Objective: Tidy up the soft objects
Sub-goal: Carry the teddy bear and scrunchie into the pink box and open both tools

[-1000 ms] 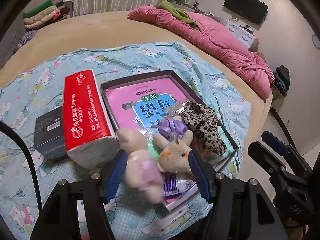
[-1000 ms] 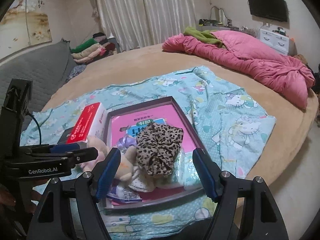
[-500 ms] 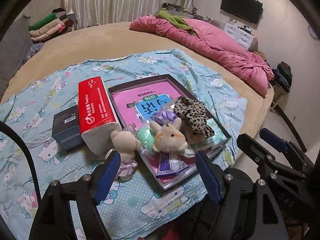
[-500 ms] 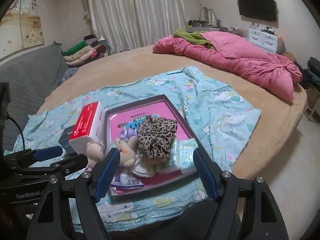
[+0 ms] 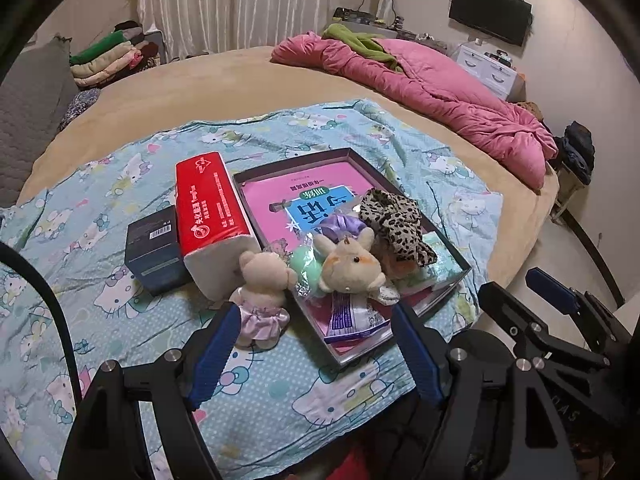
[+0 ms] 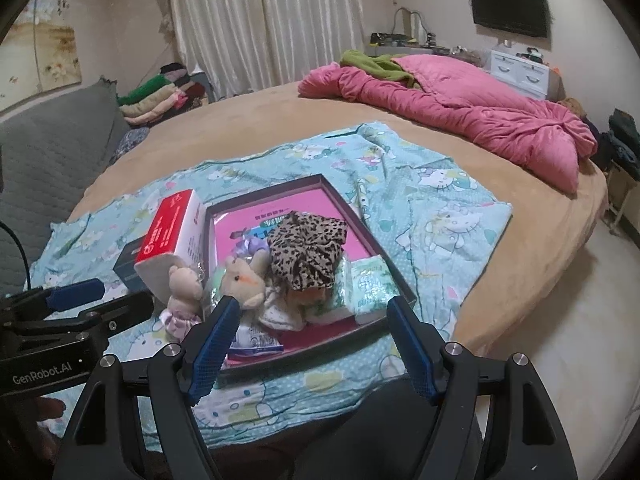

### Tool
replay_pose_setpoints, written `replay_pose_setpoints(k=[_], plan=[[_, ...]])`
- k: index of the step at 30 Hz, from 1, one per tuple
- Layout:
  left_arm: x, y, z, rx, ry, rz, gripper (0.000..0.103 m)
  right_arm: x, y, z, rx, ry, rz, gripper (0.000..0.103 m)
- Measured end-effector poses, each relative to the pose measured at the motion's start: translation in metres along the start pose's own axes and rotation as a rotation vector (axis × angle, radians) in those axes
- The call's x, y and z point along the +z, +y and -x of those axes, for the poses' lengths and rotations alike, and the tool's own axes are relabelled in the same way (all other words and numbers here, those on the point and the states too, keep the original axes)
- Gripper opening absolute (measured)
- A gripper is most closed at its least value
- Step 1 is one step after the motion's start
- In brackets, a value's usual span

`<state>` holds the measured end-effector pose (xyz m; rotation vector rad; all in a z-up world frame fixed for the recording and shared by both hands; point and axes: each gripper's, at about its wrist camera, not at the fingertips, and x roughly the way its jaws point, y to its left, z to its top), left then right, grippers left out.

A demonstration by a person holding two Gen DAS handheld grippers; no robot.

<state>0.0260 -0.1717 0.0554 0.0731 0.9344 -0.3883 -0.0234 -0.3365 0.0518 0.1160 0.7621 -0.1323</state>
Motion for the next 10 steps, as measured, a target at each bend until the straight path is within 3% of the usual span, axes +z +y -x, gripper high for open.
replay_pose_setpoints(k=[10], plan=[[-0.0043, 0.0017, -0.0034, 0.006, 0.006, 0.017, 0.077, -0.0005, 0.002, -0.0007, 0.005, 0.001, 0.006, 0.077]])
